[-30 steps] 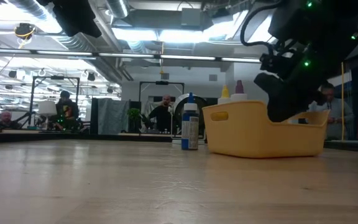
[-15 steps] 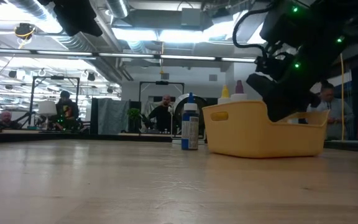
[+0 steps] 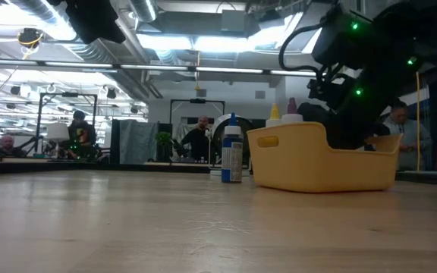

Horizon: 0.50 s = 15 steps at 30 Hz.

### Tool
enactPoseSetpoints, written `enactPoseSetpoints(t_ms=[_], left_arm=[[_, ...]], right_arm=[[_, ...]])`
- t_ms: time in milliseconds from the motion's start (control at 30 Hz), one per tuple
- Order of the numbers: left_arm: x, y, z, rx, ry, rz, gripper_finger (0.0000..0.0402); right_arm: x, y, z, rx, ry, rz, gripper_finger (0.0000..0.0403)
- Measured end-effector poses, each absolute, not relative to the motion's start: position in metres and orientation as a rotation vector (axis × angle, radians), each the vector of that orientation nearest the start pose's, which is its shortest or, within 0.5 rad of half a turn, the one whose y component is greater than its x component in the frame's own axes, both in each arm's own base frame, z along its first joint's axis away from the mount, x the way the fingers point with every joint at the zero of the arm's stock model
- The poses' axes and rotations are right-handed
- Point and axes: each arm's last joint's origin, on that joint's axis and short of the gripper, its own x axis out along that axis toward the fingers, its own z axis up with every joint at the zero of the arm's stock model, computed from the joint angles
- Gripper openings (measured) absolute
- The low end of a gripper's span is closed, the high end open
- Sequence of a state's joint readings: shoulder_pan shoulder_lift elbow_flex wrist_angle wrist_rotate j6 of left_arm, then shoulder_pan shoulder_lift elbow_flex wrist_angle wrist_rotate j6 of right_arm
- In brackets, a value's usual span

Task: Pick & Place food coloring
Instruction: Put the small blue food coloring bottle into the yellow bin, then put the small green food coloring bottle into the yellow bin

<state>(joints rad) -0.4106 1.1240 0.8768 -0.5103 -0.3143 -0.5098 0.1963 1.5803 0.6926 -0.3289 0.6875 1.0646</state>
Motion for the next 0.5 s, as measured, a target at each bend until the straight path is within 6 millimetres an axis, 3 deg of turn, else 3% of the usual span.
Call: enactPoseSetpoints(t_ms=[500], left_arm=[[0.212, -0.0825, 0.2743, -0.22, 0.71, 0.089, 0.0173]], right_arm=[[0.2533, 0.0317, 0.1311, 0.402, 0.742, -0.923, 0.0124]])
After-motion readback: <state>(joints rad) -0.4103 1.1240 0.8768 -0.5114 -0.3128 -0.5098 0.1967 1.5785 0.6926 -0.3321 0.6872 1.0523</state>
